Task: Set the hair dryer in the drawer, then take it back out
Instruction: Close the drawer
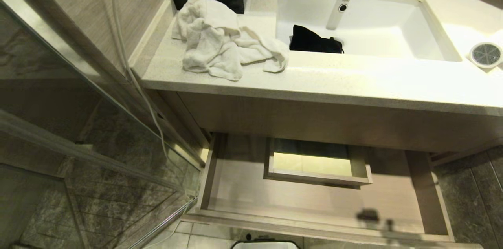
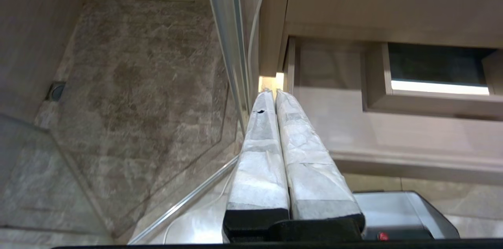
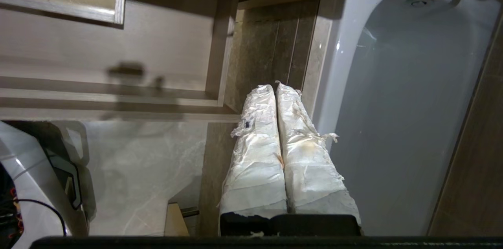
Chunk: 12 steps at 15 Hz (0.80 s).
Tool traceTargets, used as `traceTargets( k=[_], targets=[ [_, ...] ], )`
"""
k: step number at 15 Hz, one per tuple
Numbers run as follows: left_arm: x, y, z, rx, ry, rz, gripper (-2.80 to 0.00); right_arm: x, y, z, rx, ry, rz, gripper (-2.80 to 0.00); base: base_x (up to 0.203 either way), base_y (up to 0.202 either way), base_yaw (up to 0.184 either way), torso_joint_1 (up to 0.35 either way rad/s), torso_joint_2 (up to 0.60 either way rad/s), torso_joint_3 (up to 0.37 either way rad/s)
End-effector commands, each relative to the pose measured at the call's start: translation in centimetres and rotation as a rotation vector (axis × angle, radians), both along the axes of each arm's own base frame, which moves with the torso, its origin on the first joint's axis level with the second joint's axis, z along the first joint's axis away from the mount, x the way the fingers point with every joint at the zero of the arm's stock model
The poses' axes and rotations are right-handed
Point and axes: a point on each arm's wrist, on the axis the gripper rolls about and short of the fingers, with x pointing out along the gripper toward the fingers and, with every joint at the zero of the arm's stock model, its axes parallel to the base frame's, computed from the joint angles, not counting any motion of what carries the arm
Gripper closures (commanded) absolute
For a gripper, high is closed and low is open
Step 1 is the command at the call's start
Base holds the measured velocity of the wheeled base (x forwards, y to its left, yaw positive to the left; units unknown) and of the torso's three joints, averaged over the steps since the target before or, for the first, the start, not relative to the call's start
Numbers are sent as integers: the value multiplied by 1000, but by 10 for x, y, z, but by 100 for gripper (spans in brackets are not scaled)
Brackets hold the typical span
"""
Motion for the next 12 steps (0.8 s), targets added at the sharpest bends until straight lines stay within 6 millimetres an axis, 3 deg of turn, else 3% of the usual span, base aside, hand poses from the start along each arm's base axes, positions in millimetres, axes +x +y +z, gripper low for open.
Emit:
traceTargets(
  k=[1, 12],
  targets=[
    [0, 0, 0, 0, 1, 0, 0, -2, 2, 0, -5, -2, 5, 0, 0, 0, 0, -285, 8, -271],
    [0, 0, 0, 0, 0, 0, 0, -3, 3, -5, 16, -9, -5, 0, 0, 0, 0, -232, -77, -308]
  ],
)
